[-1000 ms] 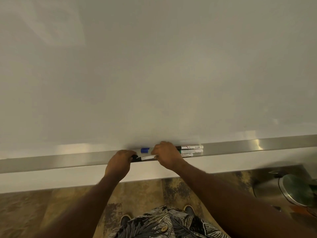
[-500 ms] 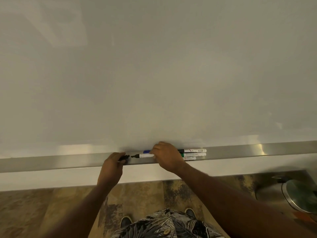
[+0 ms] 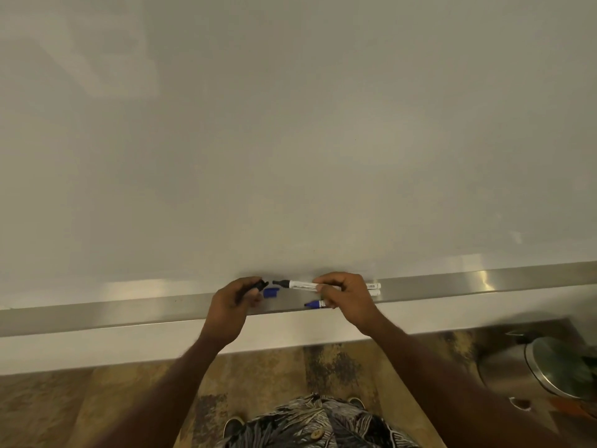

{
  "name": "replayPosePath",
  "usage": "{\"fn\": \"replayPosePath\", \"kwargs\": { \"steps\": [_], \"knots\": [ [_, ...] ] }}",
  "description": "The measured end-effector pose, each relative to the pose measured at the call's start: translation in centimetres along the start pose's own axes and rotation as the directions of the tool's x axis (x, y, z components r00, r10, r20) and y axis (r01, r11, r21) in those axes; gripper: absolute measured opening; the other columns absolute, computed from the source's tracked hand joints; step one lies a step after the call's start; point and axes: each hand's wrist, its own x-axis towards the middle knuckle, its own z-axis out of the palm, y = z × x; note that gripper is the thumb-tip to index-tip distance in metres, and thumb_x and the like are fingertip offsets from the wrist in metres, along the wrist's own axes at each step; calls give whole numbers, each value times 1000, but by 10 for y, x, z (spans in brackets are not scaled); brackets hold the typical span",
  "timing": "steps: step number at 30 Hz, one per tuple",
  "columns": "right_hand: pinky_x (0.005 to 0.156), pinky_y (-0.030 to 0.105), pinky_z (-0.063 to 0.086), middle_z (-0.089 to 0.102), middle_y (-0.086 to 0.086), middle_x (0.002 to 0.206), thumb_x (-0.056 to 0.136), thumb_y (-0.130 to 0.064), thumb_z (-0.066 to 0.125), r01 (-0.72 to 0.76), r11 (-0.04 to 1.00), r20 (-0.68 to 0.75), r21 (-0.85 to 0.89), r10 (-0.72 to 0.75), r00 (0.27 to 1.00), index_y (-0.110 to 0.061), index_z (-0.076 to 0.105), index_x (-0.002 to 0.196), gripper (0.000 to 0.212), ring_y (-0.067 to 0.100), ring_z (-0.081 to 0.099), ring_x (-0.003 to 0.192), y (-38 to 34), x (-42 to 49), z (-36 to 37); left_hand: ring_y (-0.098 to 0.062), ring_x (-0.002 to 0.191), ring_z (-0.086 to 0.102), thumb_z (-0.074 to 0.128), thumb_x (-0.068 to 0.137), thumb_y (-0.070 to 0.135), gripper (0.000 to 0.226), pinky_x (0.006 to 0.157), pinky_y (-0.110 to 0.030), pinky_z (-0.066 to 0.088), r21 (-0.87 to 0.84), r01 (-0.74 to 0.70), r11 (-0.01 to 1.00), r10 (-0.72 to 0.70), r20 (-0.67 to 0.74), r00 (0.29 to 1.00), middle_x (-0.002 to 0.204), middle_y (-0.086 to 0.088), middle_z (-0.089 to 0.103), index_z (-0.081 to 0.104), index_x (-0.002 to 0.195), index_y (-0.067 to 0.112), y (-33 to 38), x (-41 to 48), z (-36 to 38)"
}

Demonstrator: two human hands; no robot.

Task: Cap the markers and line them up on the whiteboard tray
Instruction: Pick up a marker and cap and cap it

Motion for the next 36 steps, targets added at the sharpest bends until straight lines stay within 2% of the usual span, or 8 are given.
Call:
{"fn": "replayPosePath", "kwargs": {
  "steps": [4,9,16,20,24,33,35,36],
  "knots": [
    [52,21,47,67,-4,59,88,0,61,-1,997,-30,72,3,1000,-13,75,89,20,12,55,53,-5,-4,-3,-16,81,68,53,92,14,24,72,-13,53,-27,-47,998,49,39,998,89,1,72,61,100,35,13,1,6],
    [52,19,48,67,-5,59,88,0,60,6,998,-30,61,-4,1000,-7,74,94,17,9,56,52,-9,-5,-3,-4,81,65,53,92,13,23,70,-6,48,37,-85,996,83,73,994,91,-1,69,63,112,17,21,1,10],
    [60,18,50,69,0,77,88,-6,64,45,997,6,-70,-45,999,-21,73,91,19,6,60,60,-10,-2,-9,-7,82,65,54,91,10,23,74,-7,49,72,-122,990,116,89,989,92,-1,67,63,112,15,28,-1,5],
    [70,15,51,71,-5,83,86,-7,66,93,982,57,-164,-85,995,-14,74,95,14,2,64,73,-16,4,-10,-15,90,63,57,90,15,23,83,-24,51,159,-193,968,166,169,972,96,8,66,65,111,21,29,2,0],
    [74,12,50,70,-7,88,88,-10,65,127,965,124,-229,-100,987,-13,73,97,13,-1,64,81,-24,10,-10,-9,82,60,54,92,15,23,75,-16,48,227,-256,939,206,224,953,89,9,65,66,111,20,38,3,0],
    [73,18,52,71,-6,81,83,-11,70,83,980,177,-183,-50,983,-10,75,95,12,2,64,73,-30,14,-11,-2,73,61,52,93,10,21,65,-4,43,184,-223,957,181,220,959,79,3,66,68,105,13,50,6,5],
    [67,18,51,69,-5,69,87,-13,66,77,981,211,-178,-39,977,-7,75,83,11,3,61,62,-33,14,-11,-3,73,61,51,93,11,21,66,-6,44,191,-227,955,179,240,954,84,-4,68,69,105,13,51,8,6],
    [60,17,48,66,-5,61,89,-15,64,71,982,231,-176,-29,973,-6,73,74,20,3,56,54,-34,13,-10,-3,73,61,51,93,11,21,66,-6,45,192,-228,955,177,247,953,86,-6,69,69,105,13,51,9,6]
  ]
}}
